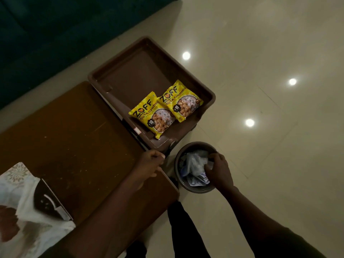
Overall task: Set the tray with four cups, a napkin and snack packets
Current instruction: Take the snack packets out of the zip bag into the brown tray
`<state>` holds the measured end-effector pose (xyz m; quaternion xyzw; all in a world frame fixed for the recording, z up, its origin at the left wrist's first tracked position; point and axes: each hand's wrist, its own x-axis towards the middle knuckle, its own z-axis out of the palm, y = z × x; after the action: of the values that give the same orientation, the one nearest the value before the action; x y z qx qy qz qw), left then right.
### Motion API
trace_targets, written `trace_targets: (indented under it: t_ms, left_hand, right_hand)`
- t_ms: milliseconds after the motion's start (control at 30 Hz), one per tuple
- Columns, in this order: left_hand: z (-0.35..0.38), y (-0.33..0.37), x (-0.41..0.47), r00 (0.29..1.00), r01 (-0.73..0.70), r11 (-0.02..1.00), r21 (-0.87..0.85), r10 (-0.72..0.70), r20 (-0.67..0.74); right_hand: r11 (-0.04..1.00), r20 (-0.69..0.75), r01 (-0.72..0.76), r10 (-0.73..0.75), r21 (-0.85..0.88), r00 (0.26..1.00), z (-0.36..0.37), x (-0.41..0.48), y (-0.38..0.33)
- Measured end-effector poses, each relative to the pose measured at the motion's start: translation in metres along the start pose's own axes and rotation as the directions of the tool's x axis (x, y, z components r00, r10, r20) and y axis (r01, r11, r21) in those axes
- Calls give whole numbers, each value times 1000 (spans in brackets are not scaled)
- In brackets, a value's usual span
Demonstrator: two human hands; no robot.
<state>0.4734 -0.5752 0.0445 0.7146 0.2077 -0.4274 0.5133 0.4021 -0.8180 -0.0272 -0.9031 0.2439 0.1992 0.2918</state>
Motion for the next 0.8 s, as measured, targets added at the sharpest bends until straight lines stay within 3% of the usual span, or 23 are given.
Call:
trace_targets:
  t_ms: [200,333,567,700,800]
  left_hand:
    - [-17,-14,-6,999,-3,999,-42,1,-37]
    - [-31,-29,-12,997,-7,998,-62,2,-72]
    - [-48,-37,-29,993,-49,993,-107,37,-112]
    - [-62,-38,-45,987,-94,986,-139,74,-141]
    - [-75,-39,-59,975,-155,971,-180,121,-188]
  right_hand:
    - [998,-35,52,-50,39,998,8,-1,-14]
    - [983,-139,183,-178,30,974,11,-5,-32]
    - [931,-307,366,-345,12,887,-7,-8,-87]
    - [839,-346,544,-515,-16,784,-16,-17,-125]
    - [803,-360,596,-562,-23,744,-19,-19,-154]
